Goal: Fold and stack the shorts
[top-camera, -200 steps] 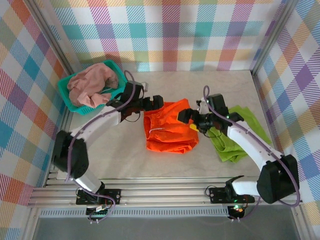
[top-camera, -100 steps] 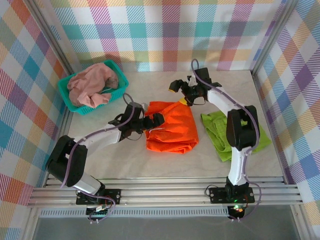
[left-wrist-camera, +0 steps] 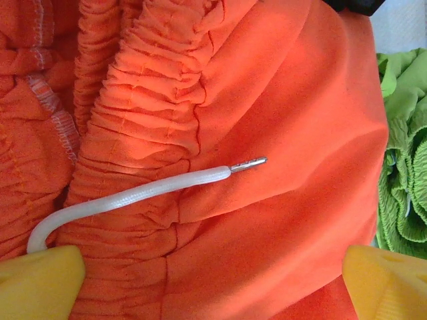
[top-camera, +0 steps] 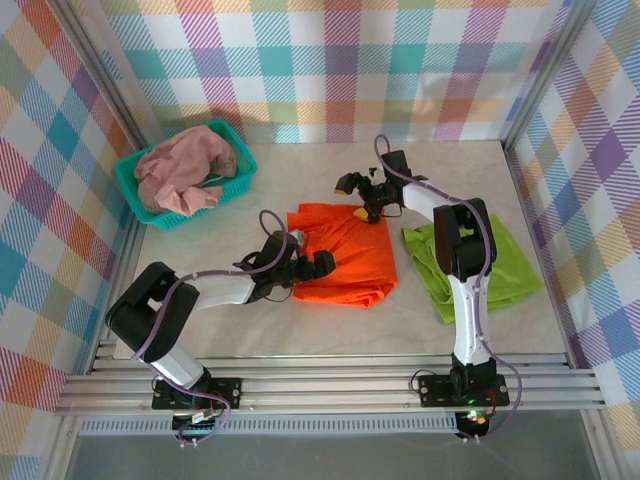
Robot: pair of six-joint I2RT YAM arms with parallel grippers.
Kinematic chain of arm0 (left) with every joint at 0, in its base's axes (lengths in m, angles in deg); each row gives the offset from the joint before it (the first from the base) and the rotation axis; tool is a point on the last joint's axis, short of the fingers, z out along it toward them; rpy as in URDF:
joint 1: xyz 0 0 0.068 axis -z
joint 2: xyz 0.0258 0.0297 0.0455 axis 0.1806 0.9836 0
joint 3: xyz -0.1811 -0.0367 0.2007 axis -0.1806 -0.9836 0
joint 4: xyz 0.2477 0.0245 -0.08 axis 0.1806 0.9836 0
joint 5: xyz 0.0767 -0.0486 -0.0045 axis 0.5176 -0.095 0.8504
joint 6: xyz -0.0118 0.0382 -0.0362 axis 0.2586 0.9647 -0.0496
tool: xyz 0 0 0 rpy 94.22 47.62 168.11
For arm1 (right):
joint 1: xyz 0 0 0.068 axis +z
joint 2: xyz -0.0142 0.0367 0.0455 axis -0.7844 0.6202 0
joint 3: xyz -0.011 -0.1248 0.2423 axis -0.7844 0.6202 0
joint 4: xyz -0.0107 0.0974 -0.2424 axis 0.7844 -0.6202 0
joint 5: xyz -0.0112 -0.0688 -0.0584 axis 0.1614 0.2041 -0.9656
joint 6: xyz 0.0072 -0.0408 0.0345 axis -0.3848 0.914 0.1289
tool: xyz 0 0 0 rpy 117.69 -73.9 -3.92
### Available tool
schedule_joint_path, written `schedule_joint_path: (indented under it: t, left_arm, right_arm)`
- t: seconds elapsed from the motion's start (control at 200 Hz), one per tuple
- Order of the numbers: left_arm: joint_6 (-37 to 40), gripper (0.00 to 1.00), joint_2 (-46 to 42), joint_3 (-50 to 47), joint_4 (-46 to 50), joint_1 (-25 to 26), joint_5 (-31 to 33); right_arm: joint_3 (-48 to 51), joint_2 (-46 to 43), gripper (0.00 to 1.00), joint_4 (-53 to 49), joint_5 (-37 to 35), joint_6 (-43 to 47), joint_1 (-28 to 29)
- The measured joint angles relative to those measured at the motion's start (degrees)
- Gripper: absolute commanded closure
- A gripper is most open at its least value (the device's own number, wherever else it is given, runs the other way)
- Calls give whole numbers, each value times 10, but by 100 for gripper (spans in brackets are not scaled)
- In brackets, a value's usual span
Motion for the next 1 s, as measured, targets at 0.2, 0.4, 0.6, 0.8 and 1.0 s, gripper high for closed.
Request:
schedule_joint_path:
  t: [0.2,0.4,0.6,0.8,1.0]
  left_arm:
    - [-3,0,-13,-3,8,3,14]
    - [18,0,-85,71,155,-2,38]
    - [41,0,-105,197,205,-14,20]
    - [28,0,-56,211,192,-12,-20]
    - [3,0,30,154,154,-11,-26]
  right_arm:
    - [24,-21,1,17,7,16,-1]
    - [123,-175,1,-4,-23,76,-2]
    - [210,-365,1,-56,-82,153,-5]
    - [294,-390,5,-113,-127,210,-13]
    - [318,-363,6,-155,-134,241,-21]
